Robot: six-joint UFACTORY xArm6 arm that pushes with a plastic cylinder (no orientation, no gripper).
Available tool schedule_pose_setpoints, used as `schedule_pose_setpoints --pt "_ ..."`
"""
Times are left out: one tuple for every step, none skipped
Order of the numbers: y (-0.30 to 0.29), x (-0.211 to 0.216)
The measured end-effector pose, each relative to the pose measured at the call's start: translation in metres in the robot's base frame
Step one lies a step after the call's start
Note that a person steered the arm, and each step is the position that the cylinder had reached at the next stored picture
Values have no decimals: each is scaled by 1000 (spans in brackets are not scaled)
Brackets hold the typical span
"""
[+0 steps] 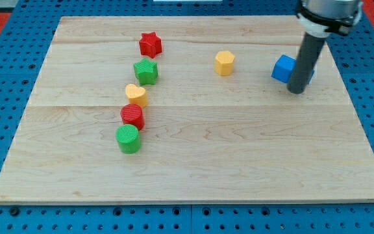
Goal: Move the blue cube to the bottom of the yellow hexagon
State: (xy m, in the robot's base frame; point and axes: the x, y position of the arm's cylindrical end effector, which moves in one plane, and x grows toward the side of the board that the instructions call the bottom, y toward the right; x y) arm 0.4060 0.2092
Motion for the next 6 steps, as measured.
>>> schedule_pose_setpoints --pt "46 -17" --pt "39 -19" --pt "20 -28" --pt "18 -36" --pt "17 -41" --pt "9 -50"
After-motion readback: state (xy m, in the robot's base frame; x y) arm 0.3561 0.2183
